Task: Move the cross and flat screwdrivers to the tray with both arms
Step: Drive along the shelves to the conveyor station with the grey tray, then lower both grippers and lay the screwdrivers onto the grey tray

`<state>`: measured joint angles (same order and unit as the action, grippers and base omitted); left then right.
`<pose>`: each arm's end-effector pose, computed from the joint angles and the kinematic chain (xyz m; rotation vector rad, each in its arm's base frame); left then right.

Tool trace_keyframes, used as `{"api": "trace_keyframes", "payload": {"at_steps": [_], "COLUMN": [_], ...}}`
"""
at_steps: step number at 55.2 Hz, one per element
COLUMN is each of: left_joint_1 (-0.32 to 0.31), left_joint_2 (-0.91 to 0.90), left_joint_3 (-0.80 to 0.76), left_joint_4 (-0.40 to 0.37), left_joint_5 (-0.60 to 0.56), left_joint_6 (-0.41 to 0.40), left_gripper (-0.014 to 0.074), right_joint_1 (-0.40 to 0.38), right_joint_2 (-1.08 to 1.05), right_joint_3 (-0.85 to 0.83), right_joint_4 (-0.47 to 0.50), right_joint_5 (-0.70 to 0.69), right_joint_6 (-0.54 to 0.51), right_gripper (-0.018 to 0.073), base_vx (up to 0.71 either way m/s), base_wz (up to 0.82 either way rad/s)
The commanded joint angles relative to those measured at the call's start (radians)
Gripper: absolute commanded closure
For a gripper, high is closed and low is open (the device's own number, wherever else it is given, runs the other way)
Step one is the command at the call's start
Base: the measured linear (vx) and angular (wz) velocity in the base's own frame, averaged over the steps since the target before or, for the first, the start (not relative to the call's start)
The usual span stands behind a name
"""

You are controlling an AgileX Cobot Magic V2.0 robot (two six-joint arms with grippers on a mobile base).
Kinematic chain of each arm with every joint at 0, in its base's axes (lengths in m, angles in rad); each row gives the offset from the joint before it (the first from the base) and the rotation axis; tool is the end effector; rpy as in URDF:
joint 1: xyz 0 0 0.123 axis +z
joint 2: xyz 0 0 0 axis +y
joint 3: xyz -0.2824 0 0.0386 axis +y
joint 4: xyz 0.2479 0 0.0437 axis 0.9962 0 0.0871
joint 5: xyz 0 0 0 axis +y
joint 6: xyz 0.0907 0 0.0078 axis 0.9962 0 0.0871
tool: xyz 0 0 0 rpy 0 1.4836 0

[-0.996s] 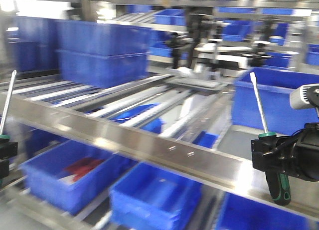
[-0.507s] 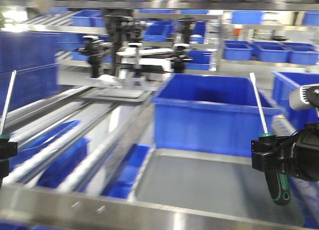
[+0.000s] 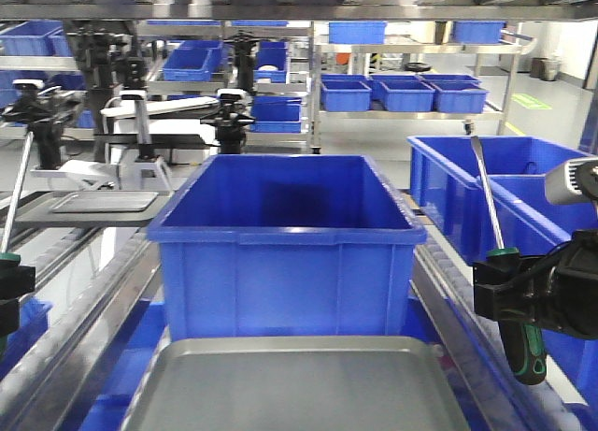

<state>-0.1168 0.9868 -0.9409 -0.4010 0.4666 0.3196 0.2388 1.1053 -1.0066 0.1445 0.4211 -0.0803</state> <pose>0.2056 -0.0403 0.3777 0.1891 1.9585 -0.2776 0.2332 0.0623 0.3738 -0.2252 1.9944 0.2451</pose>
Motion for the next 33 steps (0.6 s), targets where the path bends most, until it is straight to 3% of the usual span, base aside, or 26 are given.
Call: {"api": "trace_keyframes", "payload": {"at_steps": [1,33], "left_joint_1": [-0.004,-0.004], "left_joint_2": [-0.015,-0.015], "left_joint_3": [-0.03,-0.03], "left_joint_4": [-0.023,-0.023], "left_joint_5": [-0.081,-0.081], "left_joint_6": [-0.007,-0.007], "left_gripper": [0.0599,0.0599], "right_joint_1": [0.0,0.0], "right_joint_2": [-0.022,-0.022], "right_joint_3": [-0.03,-0.03], "right_joint_4": [0.0,0.0], "right_joint_5": [-0.087,-0.087], "right_joint_6": [-0.005,-0.005], "right_gripper": [0.0567,0.0567], "base_vx": [0.14,0.05], "base_wz": [-0.17,-0.07]}}
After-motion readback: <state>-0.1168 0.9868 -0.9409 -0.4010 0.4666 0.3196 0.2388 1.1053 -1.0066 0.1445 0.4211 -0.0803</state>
